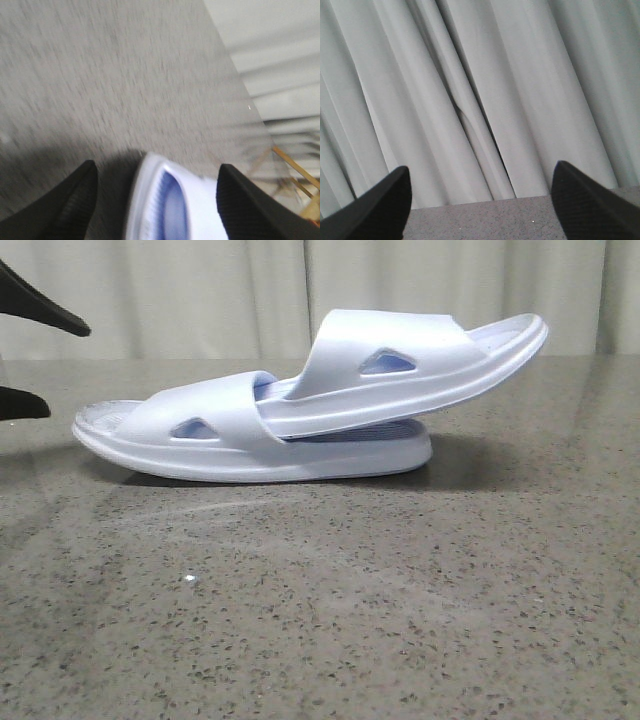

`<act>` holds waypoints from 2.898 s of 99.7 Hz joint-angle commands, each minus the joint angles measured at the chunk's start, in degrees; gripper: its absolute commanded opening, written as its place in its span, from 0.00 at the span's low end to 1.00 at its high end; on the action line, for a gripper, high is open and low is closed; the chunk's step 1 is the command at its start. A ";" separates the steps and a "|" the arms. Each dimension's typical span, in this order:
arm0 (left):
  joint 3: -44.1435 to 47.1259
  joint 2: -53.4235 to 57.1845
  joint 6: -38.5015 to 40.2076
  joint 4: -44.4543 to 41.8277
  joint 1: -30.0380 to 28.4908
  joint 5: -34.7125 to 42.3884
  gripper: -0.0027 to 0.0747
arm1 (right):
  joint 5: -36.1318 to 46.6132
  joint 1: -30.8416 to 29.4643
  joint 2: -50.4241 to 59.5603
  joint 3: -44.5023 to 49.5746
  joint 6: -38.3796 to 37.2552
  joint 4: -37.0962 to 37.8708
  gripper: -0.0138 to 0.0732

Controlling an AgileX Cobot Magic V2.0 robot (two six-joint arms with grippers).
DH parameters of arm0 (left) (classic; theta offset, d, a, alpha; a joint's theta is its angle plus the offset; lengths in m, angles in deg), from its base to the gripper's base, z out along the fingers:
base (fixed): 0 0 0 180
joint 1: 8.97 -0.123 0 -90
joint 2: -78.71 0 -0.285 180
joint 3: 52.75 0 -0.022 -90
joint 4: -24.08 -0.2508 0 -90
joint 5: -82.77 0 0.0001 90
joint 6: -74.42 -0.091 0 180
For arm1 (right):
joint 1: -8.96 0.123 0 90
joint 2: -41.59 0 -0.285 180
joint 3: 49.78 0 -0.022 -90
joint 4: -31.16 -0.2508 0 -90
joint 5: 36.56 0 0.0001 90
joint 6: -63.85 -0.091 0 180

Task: Insert blue slippers together front up

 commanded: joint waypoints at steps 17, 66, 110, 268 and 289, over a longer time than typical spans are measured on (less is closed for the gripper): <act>-2.13 8.31 -10.78 2.41 -8.10 -1.79 0.61 | -1.36 -0.30 -0.31 -1.73 0.70 7.74 0.74; -1.65 30.96 -25.05 -9.88 -3.04 12.39 0.59 | -14.65 -0.30 -0.91 -1.73 0.70 21.41 0.74; 11.66 54.67 -25.08 -13.25 2.69 23.22 0.54 | -8.88 -0.30 -0.57 5.61 0.70 23.77 0.74; 26.90 66.49 -24.23 -13.25 2.69 24.34 0.06 | -11.60 -0.30 0.04 7.61 -3.03 23.32 0.04; 27.55 66.49 -24.23 -13.25 4.12 24.15 0.06 | -11.60 -0.30 0.04 7.61 -3.03 23.32 0.04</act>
